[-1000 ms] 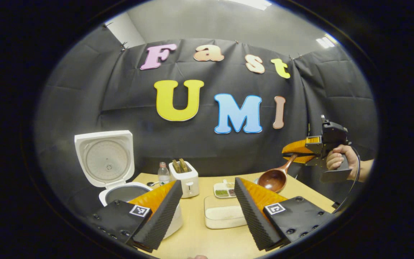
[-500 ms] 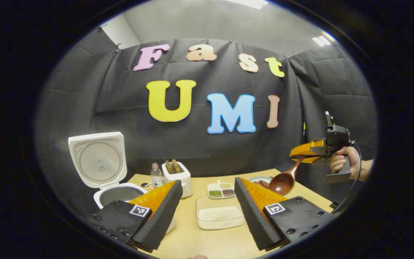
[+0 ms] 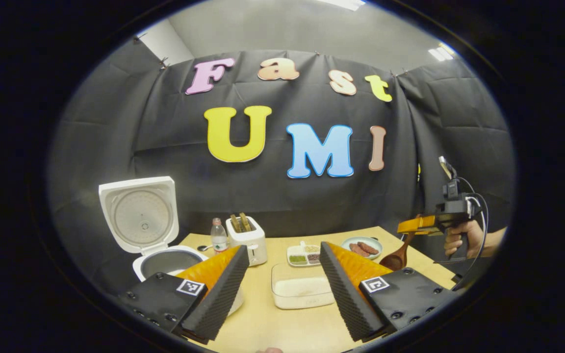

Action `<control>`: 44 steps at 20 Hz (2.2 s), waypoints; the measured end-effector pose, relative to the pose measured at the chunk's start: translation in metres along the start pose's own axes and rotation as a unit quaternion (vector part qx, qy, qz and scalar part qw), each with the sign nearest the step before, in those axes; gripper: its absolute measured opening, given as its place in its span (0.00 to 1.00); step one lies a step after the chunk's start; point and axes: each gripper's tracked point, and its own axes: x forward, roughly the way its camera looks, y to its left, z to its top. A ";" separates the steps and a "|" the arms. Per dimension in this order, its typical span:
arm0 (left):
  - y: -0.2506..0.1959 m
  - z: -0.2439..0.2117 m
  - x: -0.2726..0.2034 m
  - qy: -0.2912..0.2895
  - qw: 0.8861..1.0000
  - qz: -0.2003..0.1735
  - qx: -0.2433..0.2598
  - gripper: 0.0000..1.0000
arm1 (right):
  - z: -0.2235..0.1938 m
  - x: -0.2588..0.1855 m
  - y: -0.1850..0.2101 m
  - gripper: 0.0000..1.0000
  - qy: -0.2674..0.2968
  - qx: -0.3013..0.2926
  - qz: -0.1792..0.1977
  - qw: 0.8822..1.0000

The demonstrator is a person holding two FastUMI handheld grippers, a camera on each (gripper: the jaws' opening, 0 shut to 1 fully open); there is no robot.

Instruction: Close the left gripper, press the button to open the rice cooker; take a wooden spoon from the chopstick holder with the right hand, scoop a spoonful of rice and pour it into the rice cooker, then put the wooden spoon back into the chopstick holder.

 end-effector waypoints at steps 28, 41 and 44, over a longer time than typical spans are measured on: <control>0.038 0.007 0.026 0.005 0.998 0.052 -0.026 1.00 | 0.071 -0.098 0.046 0.93 -0.192 -0.212 -0.031 0.958; 0.163 0.093 0.058 -0.054 0.975 0.214 -0.024 1.00 | 0.098 -0.088 0.087 0.96 -0.211 -0.185 -0.016 0.960; 0.221 0.100 0.068 -0.048 0.949 0.309 -0.033 1.00 | 0.096 -0.080 0.086 0.96 -0.201 -0.180 -0.017 0.963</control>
